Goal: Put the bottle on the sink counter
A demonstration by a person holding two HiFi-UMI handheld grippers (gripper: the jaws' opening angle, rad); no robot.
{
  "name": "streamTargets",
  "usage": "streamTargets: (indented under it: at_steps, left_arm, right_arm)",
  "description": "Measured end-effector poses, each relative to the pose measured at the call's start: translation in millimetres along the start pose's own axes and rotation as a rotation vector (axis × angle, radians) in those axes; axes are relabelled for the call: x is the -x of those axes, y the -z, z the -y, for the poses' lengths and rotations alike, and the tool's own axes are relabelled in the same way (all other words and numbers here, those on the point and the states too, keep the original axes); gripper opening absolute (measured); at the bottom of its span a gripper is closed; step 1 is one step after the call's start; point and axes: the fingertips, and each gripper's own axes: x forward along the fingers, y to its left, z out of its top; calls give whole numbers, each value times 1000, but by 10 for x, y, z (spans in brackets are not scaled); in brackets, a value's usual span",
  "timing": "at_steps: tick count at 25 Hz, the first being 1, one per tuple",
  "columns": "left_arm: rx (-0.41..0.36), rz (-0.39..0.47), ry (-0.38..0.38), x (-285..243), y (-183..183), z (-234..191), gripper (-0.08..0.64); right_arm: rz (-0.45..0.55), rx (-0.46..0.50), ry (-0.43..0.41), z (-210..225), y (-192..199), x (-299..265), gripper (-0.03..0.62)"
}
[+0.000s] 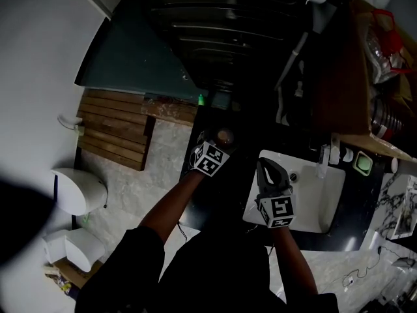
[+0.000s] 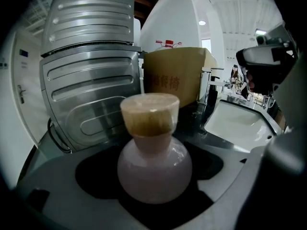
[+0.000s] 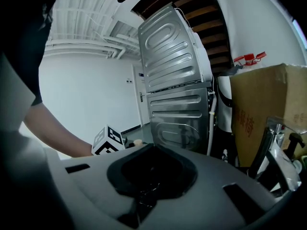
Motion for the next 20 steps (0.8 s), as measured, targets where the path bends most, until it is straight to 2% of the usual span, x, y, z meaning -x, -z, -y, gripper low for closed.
streamTargets:
  at_steps: [6,9,15,20]
  left_arm:
    - [32,20,-29,318,73,33,402]
    - [90,53,-38,553,83,76,402]
    - [207,197,-47,1199,-174,319,402]
    - [246,319,-52,1827,-362,590,402]
  right_arm:
    - [8,11,16,-79,4,239,39]
    - [13,16,25,-181,-4,381,40]
    - [38,25,50,-455,-45,710,40]
    - [64,25,87,-714,-114,1026,40]
